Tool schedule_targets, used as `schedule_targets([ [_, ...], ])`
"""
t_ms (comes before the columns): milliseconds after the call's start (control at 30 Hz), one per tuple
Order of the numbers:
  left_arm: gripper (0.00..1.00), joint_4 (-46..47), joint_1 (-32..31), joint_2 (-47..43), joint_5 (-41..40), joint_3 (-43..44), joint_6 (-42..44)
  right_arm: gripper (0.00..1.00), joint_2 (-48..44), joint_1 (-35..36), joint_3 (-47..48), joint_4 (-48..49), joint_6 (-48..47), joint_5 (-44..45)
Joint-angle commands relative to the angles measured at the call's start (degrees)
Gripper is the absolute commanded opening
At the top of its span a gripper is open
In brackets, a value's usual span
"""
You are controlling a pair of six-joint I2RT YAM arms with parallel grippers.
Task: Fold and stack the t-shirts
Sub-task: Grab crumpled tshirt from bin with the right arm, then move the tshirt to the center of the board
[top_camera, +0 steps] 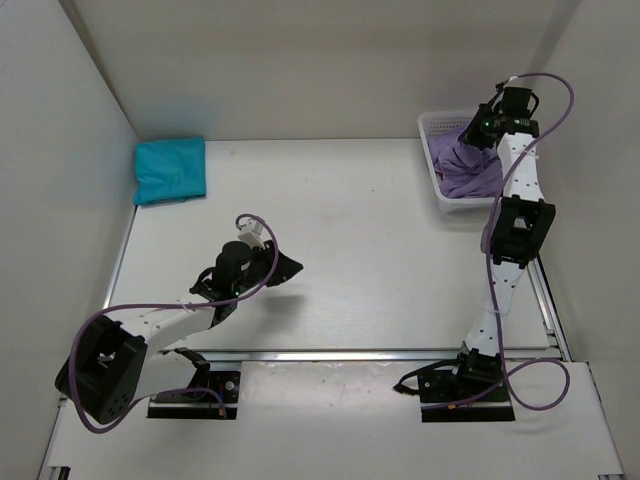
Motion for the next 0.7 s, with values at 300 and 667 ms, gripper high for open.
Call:
schedule_targets([
  [300,0.27,4.03,6.32,-3.34,6.42,-1.15,-6.16,0.00,-39.54,7.43,-4.19,26.91,17.36,-21.90],
  [667,0.30,-2.74,14.59,-13.18,5.28,-3.34,-7.57,0.00,-47.75,6.91,-10.86,48.14,33.64,-31.32],
])
